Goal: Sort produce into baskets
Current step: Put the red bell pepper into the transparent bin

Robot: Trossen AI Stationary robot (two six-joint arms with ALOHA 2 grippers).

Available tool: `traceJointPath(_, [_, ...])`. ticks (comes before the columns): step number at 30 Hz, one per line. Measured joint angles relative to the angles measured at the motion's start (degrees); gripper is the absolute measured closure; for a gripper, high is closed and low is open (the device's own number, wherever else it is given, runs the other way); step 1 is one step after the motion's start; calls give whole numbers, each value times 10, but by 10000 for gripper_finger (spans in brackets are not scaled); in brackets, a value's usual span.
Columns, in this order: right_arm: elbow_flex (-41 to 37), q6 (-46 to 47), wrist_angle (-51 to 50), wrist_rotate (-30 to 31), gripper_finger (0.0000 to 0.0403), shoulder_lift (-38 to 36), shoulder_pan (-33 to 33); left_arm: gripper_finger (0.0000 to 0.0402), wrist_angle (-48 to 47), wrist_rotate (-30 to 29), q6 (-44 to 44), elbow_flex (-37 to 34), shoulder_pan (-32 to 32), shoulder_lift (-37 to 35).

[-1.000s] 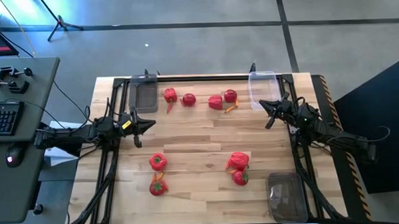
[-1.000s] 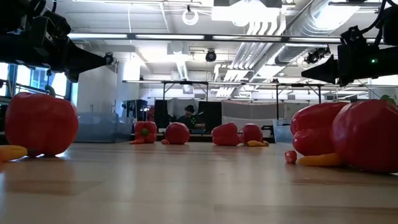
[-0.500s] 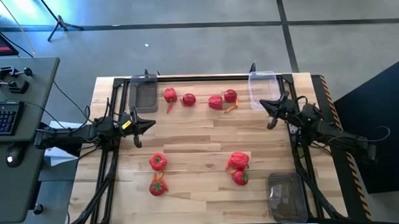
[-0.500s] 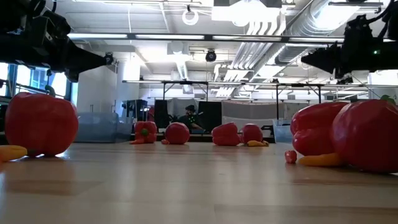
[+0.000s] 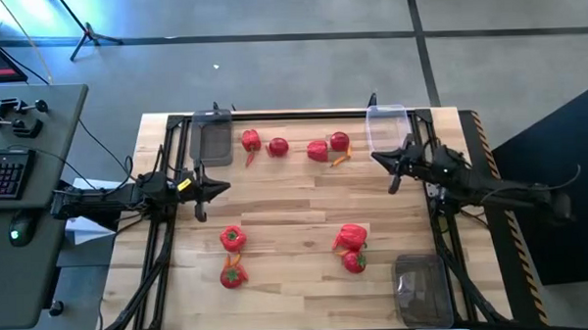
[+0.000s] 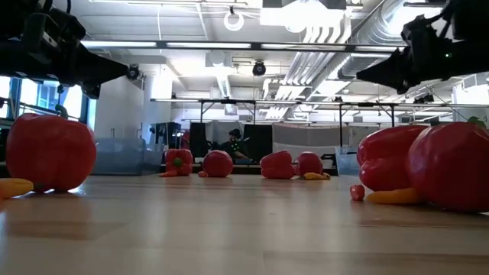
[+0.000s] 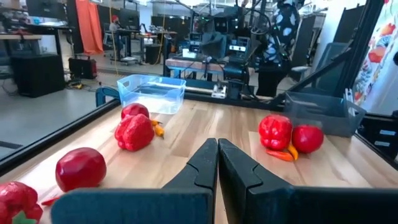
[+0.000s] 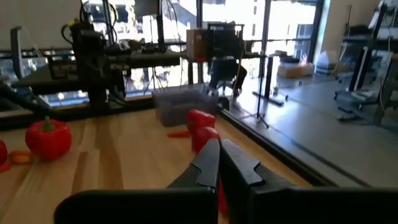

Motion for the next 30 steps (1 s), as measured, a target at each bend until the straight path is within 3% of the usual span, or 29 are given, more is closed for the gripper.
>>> traceJointPath(8, [57, 2, -1, 6, 385, 154, 16, 402, -1, 0, 15, 0, 0, 0])
traceJointPath(20, [224, 0, -18, 27, 197, 418, 16, 401, -1, -1, 68, 0, 0, 0])
traceJointPath(24, [292, -7, -89, 27, 161, 497, 3, 402, 0, -9, 79, 0, 0, 0])
traceJointPath(30, [398, -67, -237, 29, 155, 588, -12, 401, -1, -36, 79, 0, 0, 0])
